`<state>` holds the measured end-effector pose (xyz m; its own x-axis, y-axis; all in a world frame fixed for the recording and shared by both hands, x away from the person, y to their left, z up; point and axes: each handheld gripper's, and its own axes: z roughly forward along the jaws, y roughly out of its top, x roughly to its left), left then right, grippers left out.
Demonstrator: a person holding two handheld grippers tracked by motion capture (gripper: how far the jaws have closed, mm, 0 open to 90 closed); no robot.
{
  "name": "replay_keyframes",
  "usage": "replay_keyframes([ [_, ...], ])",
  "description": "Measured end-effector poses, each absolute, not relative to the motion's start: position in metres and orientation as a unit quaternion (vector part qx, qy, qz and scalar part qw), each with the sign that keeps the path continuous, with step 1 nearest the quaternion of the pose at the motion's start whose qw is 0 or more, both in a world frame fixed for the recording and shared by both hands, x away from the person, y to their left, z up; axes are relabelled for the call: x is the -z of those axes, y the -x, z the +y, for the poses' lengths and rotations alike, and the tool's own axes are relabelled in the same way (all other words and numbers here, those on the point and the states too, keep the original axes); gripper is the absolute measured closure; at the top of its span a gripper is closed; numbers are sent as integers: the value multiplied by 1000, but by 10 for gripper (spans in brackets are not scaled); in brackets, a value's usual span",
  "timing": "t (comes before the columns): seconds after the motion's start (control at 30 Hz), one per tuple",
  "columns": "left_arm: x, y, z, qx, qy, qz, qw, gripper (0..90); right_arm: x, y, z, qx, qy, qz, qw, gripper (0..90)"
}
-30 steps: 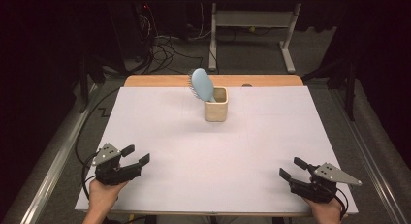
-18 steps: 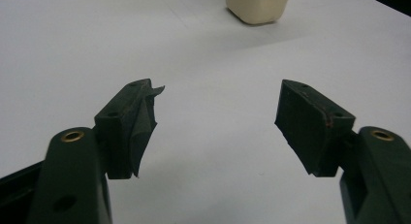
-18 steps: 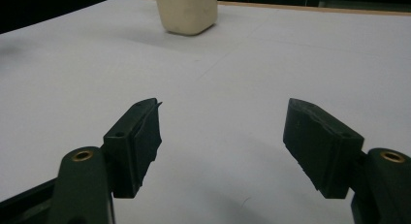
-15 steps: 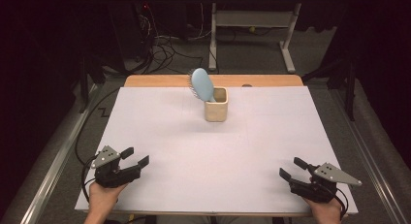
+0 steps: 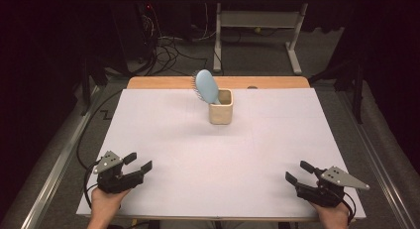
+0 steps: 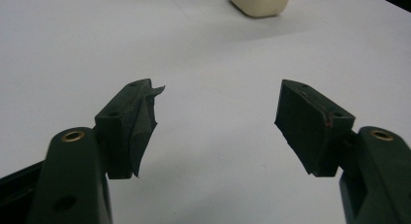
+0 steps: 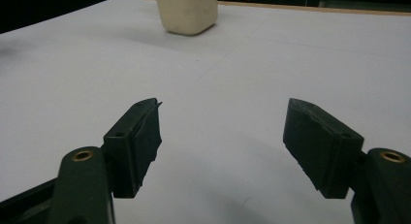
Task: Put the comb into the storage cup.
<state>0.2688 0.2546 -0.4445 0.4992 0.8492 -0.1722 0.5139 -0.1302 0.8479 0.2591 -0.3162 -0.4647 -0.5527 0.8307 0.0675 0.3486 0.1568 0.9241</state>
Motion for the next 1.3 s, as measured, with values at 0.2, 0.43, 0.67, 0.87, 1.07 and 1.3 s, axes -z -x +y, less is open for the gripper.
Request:
replay_keyframes([
  [0.2, 446, -268, 255, -180, -729, 468, 466, 315, 465, -259, -316, -505, -408, 722, 239, 302],
  [0.43, 450, -268, 256, -179, -727, 471, 466, 317, 465, -259, -316, -505, -408, 722, 239, 302],
  [0.67, 453, -268, 257, -175, -724, 476, 467, 318, 465, -259, -316, -505, -408, 722, 239, 302],
  [0.87, 455, -268, 257, -174, -724, 479, 466, 319, 465, -259, -316, -506, -407, 722, 240, 302],
  [1.07, 457, -269, 258, -174, -722, 482, 465, 319, 465, -259, -316, -505, -407, 722, 239, 302],
  [1.3, 460, -269, 258, -172, -721, 484, 464, 319, 465, -259, -316, -505, -407, 722, 239, 301],
])
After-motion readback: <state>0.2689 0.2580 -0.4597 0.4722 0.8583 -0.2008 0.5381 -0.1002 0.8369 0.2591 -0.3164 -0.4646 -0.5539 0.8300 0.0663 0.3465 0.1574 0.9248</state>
